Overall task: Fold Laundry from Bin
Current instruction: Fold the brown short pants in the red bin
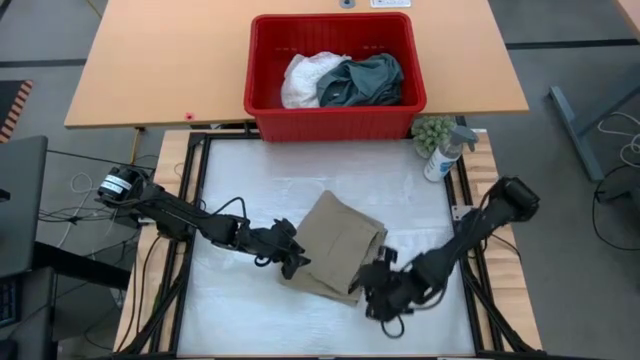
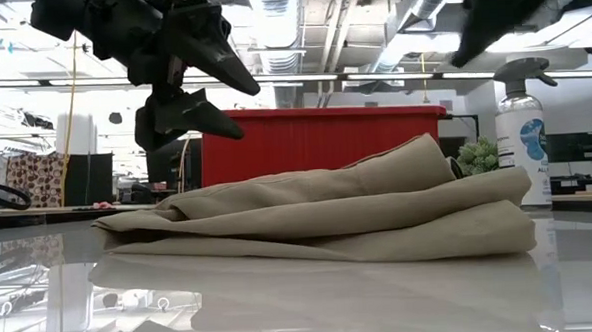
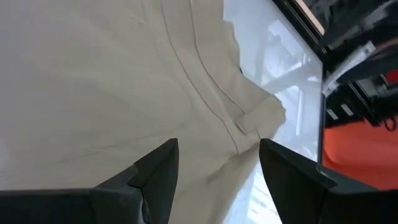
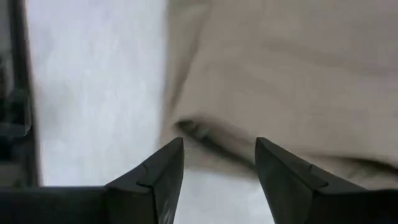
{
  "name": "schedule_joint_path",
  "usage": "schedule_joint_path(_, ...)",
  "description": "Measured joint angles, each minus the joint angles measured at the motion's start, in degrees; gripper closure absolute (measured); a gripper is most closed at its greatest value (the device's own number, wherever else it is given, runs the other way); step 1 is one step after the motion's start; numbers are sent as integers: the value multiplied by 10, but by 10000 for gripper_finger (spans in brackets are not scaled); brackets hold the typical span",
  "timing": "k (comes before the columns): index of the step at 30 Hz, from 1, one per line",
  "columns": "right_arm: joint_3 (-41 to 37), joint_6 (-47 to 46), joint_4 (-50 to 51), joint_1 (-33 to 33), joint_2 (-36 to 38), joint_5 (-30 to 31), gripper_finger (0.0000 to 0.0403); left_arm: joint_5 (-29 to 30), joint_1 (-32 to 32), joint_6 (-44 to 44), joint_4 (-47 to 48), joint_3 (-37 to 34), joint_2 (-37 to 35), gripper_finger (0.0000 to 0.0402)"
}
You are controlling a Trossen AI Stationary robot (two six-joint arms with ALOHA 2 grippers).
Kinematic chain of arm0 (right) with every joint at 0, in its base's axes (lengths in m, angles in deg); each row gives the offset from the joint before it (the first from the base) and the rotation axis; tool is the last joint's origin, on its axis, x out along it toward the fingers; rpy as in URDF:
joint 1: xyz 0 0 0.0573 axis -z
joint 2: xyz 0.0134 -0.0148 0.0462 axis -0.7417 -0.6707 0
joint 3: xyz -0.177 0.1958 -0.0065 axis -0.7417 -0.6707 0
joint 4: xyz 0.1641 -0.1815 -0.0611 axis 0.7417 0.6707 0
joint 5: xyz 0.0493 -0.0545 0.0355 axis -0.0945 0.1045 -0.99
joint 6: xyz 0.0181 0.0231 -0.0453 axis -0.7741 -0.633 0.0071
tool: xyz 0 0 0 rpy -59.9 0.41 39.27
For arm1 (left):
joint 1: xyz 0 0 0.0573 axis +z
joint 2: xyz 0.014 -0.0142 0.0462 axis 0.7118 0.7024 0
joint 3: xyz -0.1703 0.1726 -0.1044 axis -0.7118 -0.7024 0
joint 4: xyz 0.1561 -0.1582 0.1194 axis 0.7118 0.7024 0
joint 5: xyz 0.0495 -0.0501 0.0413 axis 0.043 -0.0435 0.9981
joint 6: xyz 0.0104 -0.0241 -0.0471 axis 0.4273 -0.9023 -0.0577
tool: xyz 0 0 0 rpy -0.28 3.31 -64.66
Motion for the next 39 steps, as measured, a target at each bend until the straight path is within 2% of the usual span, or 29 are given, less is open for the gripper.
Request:
schedule_joint_path(4, 8, 3, -1, 6, -45, -2, 189, -65, -20, 28, 2, 0, 0, 191)
schedule_joint_path(7, 13, 9, 9, 15, -72, 6, 192, -79, -56, 60, 24, 0, 0, 191)
schedule_joint_path(10, 18, 47, 4, 21, -91, 6, 193, -64, -88, 82, 42, 0, 0, 191)
schedule_joint_path(13, 18, 85, 7, 23, -105, 17, 194, -24, -109, 93, 40, 0, 0, 191)
schedule_joint_path(16, 18, 113, 9, 27, -113, 43, 194, 32, -116, 94, 45, 0, 0, 191)
schedule_joint_path(20, 18, 173, 8, 37, -113, 53, 194, 59, -116, 108, 45, 0, 0, 191)
schedule_joint_path(24, 18, 209, 3, 45, -113, 39, 194, 60, -115, 122, 40, 0, 11, 191)
schedule_joint_path(34, -2, 217, -21, 41, -113, 10, 194, 35, -106, 106, -43, 1, 88, 191)
schedule_joint_path(39, -14, 244, -28, 41, -113, 43, 194, 33, -102, 104, -52, 1, 104, 191)
